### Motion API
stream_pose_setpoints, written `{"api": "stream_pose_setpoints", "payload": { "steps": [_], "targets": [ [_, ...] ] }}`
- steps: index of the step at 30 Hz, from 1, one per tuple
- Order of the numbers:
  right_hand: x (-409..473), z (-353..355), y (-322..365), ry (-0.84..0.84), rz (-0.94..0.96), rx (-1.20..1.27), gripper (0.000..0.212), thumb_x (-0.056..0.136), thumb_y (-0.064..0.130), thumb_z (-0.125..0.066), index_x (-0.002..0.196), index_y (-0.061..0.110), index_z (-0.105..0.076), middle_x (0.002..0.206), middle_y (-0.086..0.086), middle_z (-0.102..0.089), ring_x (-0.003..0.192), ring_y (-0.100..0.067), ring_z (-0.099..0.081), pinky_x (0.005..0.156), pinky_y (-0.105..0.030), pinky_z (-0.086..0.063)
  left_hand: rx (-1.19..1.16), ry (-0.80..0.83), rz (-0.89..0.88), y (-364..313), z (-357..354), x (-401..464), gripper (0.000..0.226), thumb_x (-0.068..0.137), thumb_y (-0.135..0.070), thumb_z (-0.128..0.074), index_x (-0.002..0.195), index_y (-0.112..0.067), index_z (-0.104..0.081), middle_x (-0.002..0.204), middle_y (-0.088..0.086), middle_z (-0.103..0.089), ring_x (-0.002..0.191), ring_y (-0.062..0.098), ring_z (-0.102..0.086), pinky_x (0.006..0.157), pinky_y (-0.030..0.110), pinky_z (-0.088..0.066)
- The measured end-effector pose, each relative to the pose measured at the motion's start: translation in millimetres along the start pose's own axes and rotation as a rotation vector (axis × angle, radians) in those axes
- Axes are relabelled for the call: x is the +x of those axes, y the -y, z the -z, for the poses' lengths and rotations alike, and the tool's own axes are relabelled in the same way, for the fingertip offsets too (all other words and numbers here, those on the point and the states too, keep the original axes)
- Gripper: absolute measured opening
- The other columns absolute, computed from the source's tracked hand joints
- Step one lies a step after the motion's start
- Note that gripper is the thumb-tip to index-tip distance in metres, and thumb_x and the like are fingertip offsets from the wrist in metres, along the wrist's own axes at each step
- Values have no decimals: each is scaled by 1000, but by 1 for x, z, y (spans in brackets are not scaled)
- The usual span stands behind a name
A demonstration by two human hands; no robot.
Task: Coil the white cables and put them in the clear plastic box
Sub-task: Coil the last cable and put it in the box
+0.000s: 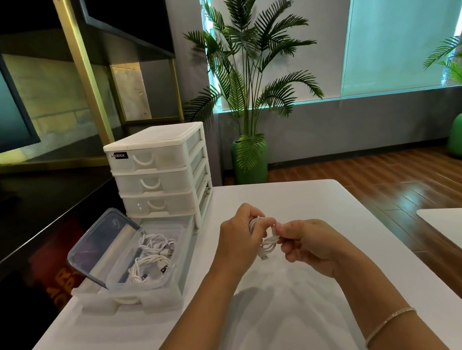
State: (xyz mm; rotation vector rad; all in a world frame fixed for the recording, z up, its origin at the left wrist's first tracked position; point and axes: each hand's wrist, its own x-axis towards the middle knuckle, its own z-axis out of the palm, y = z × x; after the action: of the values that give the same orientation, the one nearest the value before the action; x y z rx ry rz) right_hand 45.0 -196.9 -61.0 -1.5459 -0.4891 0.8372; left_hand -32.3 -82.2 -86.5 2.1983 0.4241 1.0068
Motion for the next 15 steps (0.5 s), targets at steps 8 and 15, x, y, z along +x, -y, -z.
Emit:
{"api": "stream_pose_setpoints", "payload": {
  "steps": [8,15],
  "targets": [
    [3,0,0,-34,-19,15,20,92,15,-55,80,2,-63,65,-5,-40,56,-12,-33,47,-22,-36,44,61,-8,1,1,3,12,93,-28,-52,96,-17,-53,86,-5,-56,61,7,-49,55,-1,-38],
    [2,2,-2,-4,-18,84,17,89,10,-57,76,0,-64,62,-6,-44,47,-10,-35,37,-17,-34,-100,68,114,1,3,4,10,91,-29,-56,92,-19,-56,74,-9,-56,62,7,-53,52,2,-39]
  ]
}}
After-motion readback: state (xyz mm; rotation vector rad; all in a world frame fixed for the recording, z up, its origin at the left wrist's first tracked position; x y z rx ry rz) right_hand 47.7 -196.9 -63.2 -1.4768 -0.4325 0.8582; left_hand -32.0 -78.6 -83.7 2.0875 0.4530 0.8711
